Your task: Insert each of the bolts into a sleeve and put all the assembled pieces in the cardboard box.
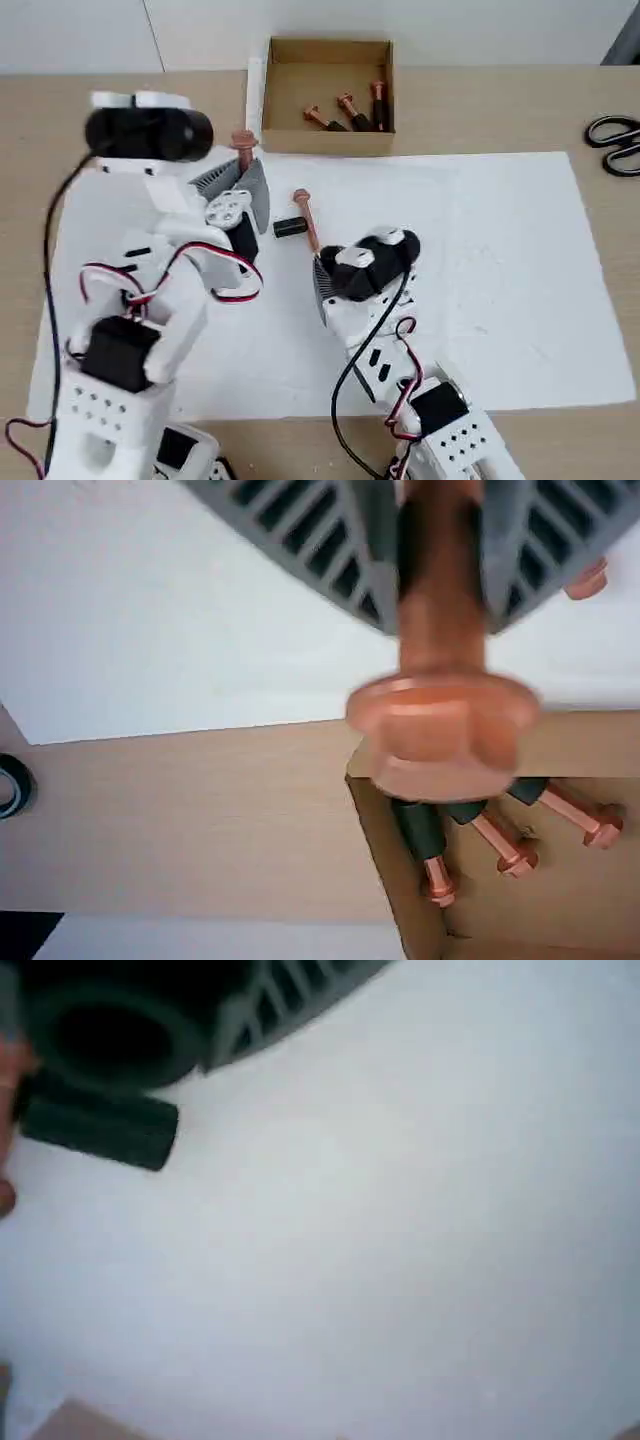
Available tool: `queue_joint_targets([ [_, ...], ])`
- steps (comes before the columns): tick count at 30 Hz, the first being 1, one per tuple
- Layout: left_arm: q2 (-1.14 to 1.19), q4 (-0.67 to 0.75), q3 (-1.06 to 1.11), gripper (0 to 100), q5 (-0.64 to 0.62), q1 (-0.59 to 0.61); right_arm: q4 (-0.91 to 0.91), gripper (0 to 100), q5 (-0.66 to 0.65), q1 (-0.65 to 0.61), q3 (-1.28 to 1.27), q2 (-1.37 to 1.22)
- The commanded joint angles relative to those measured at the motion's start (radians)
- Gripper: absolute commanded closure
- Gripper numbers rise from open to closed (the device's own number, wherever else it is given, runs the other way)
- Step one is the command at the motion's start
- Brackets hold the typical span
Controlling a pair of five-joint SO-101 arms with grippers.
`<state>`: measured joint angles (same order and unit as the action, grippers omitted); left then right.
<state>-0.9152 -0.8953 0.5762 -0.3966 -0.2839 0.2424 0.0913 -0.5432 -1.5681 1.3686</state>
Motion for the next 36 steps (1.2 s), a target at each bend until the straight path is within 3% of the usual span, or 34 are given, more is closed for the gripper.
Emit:
queue_joint_targets([
  [1, -0.074, 0.178, 0.133, 99, 0.002, -0.032, -0.021, 99.5, 0.014, -0.016, 0.003, 0.013],
  [6, -0.103, 0.190, 0.209, 99, 0.002, -0.118, -0.022, 99.5, 0.015, -0.048, 0.000, 0.013],
  [14, -0.101, 0.192, 0.217, 99, 0.002, -0.127, -0.024, 99.5, 0.017, -0.056, 0.006, 0.013],
  [21, -0.100, 0.204, 0.222, 99, -0.052, -0.127, -0.163, 99.5, 0.017, -0.064, -0.037, 0.013],
  [29, -0.109, 0.537, 0.420, 99, -0.049, -0.127, -0.170, 99.5, 0.017, -0.064, -0.040, 0.013],
  [33, -0.109, 0.555, 0.433, 99, -0.035, -0.130, -0.170, 99.5, 0.017, -0.064, -0.040, 0.013],
  [36, -0.109, 0.559, 0.441, 99, 0.044, -0.161, -0.170, 99.5, 0.017, -0.064, -0.038, 0.013],
])
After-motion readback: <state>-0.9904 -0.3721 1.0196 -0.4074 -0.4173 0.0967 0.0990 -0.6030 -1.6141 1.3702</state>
